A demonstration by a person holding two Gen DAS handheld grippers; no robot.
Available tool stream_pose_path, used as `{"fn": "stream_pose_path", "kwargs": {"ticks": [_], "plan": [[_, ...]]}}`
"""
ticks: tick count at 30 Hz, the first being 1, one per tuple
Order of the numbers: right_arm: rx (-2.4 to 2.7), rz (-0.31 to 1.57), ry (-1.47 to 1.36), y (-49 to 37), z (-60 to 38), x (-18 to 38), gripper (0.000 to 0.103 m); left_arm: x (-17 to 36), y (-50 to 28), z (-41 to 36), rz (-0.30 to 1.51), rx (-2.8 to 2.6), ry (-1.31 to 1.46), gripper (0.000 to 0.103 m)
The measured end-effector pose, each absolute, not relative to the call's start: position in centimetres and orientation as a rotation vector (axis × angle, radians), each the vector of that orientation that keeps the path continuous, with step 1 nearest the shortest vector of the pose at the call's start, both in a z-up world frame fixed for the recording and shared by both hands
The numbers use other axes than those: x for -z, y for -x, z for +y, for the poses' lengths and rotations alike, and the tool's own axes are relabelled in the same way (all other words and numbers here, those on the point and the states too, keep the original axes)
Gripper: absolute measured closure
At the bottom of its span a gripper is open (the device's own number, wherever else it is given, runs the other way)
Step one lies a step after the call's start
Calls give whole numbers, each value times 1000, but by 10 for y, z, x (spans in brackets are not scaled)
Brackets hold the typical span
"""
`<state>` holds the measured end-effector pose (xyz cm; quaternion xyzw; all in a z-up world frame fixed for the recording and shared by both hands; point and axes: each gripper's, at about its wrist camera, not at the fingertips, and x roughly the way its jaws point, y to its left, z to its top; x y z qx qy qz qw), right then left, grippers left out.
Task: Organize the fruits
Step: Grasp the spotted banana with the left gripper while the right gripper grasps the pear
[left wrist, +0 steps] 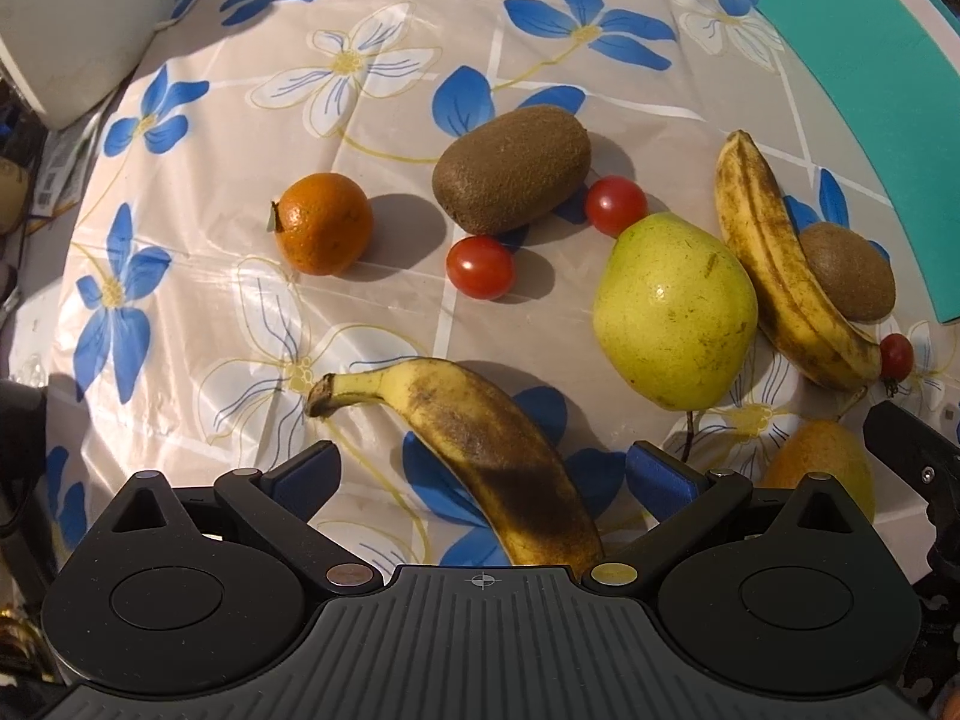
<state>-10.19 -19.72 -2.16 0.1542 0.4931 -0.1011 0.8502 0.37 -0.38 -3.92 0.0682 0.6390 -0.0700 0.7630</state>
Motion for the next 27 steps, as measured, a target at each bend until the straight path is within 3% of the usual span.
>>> {"fn": "stream_pose_path", "kwargs": {"ticks": [2,4,5,8,15,27], "plan": [[212,1042,-327,102,-198,23,0,43,-6,-2,1412,139,-132,1],[214,1045,-333,103,-200,25,0,47,-7,-1,1440,127,-121,18],[215,1047,-336,103,-200,26,0,51,-8,-1,1461,122,-115,22],[217,1051,-349,103,-202,28,0,53,-10,-2,1473,106,-107,23],[217,1050,-359,104,-204,30,0,51,-14,-16,1486,118,-93,44],[228,1042,-373,107,-209,31,0,47,-11,-20,1466,149,-106,62]]}}
